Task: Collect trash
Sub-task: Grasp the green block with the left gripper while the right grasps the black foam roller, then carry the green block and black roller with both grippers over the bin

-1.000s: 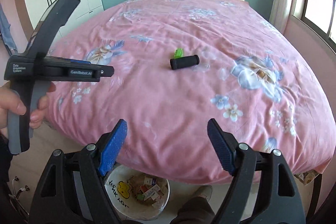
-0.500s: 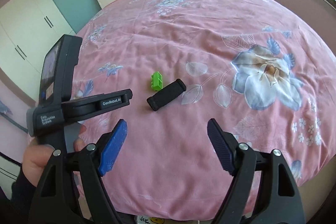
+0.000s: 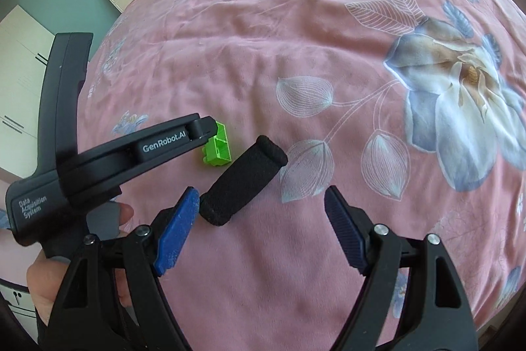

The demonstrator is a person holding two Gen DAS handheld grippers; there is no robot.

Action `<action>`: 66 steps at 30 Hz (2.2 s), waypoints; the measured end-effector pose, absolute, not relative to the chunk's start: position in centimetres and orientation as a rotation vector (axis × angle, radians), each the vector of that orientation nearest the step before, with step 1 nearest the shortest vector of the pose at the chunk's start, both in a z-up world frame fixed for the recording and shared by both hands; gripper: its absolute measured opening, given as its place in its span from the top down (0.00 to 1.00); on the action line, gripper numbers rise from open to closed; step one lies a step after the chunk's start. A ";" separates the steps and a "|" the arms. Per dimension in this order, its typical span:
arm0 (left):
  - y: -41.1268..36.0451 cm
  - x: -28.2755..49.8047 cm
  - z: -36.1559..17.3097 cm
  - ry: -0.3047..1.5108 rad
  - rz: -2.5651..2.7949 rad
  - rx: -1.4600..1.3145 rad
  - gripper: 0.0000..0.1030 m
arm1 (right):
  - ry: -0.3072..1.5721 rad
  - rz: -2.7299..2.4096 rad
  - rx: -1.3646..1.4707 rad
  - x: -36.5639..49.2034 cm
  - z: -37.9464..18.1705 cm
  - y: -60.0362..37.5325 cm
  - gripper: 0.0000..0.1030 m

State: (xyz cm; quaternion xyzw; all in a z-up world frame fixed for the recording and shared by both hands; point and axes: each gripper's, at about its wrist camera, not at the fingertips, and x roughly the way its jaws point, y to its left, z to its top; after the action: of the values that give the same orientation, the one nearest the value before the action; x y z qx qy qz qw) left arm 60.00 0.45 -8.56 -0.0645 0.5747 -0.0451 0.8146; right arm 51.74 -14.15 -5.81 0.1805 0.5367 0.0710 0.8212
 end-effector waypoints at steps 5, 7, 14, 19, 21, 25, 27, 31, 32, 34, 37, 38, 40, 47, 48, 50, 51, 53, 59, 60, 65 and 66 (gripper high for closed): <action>-0.2 61.1 -10.4 1.272 -0.152 -0.121 0.56 | 1.129 0.120 0.423 53.4 -7.8 -13.7 0.37; -0.3 61.3 -10.9 1.275 -0.160 -0.125 0.56 | 1.142 0.125 0.462 54.0 -8.9 -13.6 0.40; -0.7 61.4 -11.5 1.269 -0.191 -0.175 0.77 | 1.121 0.116 0.463 55.0 -10.1 -12.5 0.48; -0.9 61.0 -11.5 1.253 -0.200 -0.164 0.78 | 1.107 0.161 0.438 54.9 -10.0 -12.6 0.49; -1.0 60.5 -11.2 1.246 -0.197 -0.150 0.78 | 1.102 0.178 0.440 54.6 -9.7 -12.9 0.50; -1.2 59.7 -10.5 1.243 -0.191 -0.130 0.78 | 1.091 0.189 0.411 53.6 -8.7 -13.5 0.50; -1.0 59.0 -9.8 1.236 -0.181 -0.119 0.78 | 1.081 0.195 0.394 53.0 -8.0 -13.9 0.50; 0.3 57.2 -7.9 1.213 -0.151 -0.111 0.78 | 1.062 0.213 0.330 51.5 -6.1 -14.4 0.51; 0.6 56.7 -7.2 1.205 -0.143 -0.103 0.78 | 1.056 0.222 0.310 51.1 -5.5 -14.5 0.51; 1.4 55.4 -5.7 1.184 -0.126 -0.079 0.78 | 1.041 0.240 0.269 50.1 -4.0 -14.7 0.51; 2.6 53.1 -3.1 1.148 -0.100 -0.049 0.78 | 1.019 0.272 0.212 48.6 -1.6 -14.9 0.51; 2.9 52.5 -2.2 1.138 -0.094 -0.044 0.78 | 1.009 0.279 0.191 48.0 -0.8 -15.0 0.51; 3.5 50.7 -0.4 1.112 -0.081 -0.027 0.78 | 0.989 0.287 0.148 46.9 0.8 -15.0 0.51; 3.8 43.1 6.4 0.996 -0.039 0.109 0.78 | 0.892 0.316 0.001 41.8 7.7 -14.5 0.51; 3.9 42.0 7.3 0.982 -0.035 0.119 0.78 | 0.877 0.324 -0.016 41.0 8.7 -14.4 0.51; 4.2 39.7 8.9 0.954 -0.032 0.134 0.78 | 0.845 0.335 -0.057 39.4 10.7 -14.1 0.51; 4.2 38.7 9.7 0.939 -0.028 0.143 0.78 | 0.829 0.340 -0.076 38.5 11.7 -14.0 0.51; 4.3 36.6 11.2 0.909 -0.024 0.163 0.78 | 0.797 0.353 -0.112 36.7 13.5 -13.7 0.51; 4.6 30.7 14.8 0.837 -0.026 0.183 0.78 | 0.710 0.373 -0.203 31.6 18.4 -13.2 0.51; 4.6 29.9 15.3 0.827 -0.025 0.187 0.78 | 0.696 0.376 -0.213 30.8 19.1 -13.2 0.51; 4.5 25.7 17.0 0.773 -0.021 0.225 0.78 | 0.629 0.392 -0.280 26.7 21.9 -12.5 0.51; 4.4 25.1 17.3 0.766 -0.022 0.231 0.78 | 0.616 0.396 -0.291 25.9 22.3 -12.4 0.51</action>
State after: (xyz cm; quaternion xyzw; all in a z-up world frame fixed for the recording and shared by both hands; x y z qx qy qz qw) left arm 25.05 4.42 17.28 0.1127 0.3727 -0.0108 0.9210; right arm 25.87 -12.38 22.33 -0.1418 0.2999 0.1927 0.9235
